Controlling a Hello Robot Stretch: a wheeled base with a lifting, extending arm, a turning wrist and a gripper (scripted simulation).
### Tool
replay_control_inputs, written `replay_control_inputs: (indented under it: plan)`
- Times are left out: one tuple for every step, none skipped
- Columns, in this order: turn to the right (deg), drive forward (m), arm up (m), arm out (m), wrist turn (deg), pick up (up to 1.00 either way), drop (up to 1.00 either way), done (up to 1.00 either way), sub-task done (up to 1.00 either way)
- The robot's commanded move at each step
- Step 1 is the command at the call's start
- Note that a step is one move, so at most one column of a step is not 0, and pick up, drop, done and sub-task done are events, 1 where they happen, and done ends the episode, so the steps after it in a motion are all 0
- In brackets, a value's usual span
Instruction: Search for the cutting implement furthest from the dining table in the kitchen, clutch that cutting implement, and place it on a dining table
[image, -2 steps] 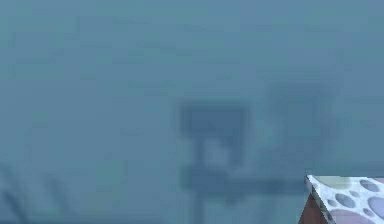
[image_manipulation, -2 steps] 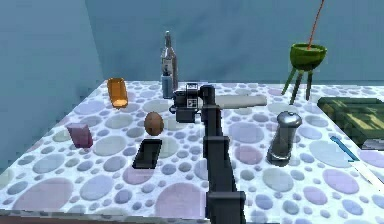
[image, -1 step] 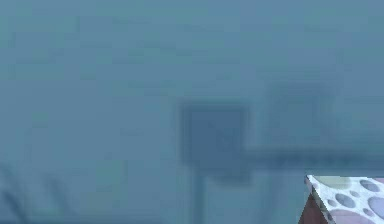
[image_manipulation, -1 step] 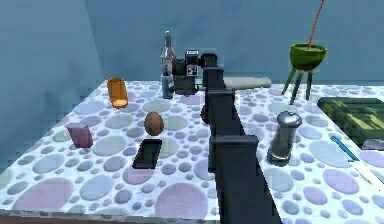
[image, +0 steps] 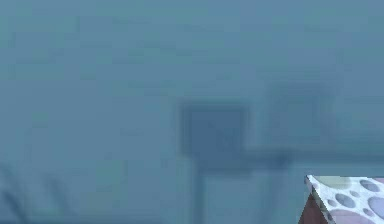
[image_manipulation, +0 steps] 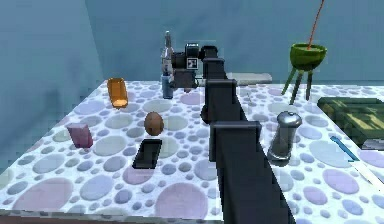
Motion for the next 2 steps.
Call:
replay_control_inputs:
  plan:
    - [0.0,0.00,0.00,0.00,-45.0,0.00,0.00,0.00,0.00]
    - [0.0,0.00,0.00,0.00,-45.0,0.00,0.00,0.00,0.00]
